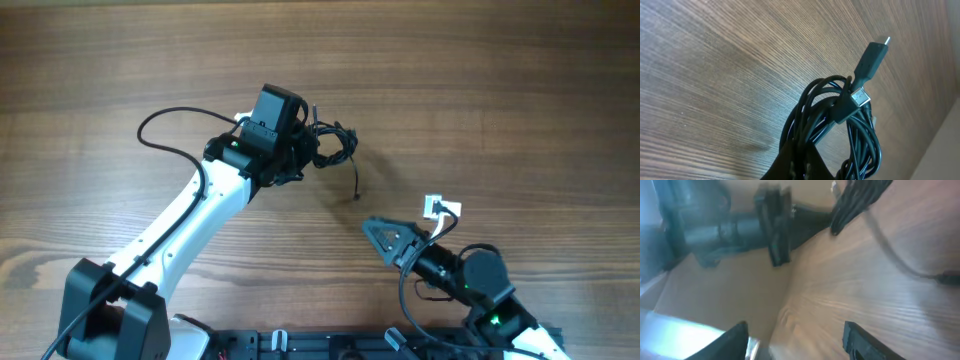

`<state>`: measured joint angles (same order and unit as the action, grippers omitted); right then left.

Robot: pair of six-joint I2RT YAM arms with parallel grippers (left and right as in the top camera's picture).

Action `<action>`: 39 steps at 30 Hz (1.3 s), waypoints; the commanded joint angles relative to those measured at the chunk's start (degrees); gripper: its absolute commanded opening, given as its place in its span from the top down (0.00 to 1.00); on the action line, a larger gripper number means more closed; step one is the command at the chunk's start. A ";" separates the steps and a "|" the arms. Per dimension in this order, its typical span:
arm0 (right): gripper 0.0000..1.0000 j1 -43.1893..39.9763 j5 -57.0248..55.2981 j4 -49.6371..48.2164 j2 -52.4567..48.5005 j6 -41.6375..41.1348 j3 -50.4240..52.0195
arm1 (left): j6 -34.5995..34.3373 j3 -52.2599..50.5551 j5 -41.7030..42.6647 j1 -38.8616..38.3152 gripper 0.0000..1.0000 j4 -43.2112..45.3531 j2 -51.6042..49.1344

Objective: Untangle cables
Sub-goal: 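Move the right gripper toward the bundle held by the left gripper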

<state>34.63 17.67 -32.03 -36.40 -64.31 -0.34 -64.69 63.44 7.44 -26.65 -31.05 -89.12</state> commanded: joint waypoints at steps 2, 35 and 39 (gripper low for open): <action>0.47 4.79 -15.37 -11.89 -11.96 5.79 -0.81 | -3.34 0.07 0.96 -0.61 0.96 0.22 1.46; 0.59 4.74 -21.03 -7.85 -44.39 5.40 -20.55 | -3.34 0.07 0.07 -3.82 0.96 0.02 1.46; 0.63 4.74 -23.50 -7.52 -44.39 4.57 -20.55 | -3.32 0.07 1.79 -3.85 0.96 0.04 1.46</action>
<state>39.35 -1.98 -39.81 -80.16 -58.50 -20.14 -67.24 63.37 7.62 -30.39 -31.03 -89.01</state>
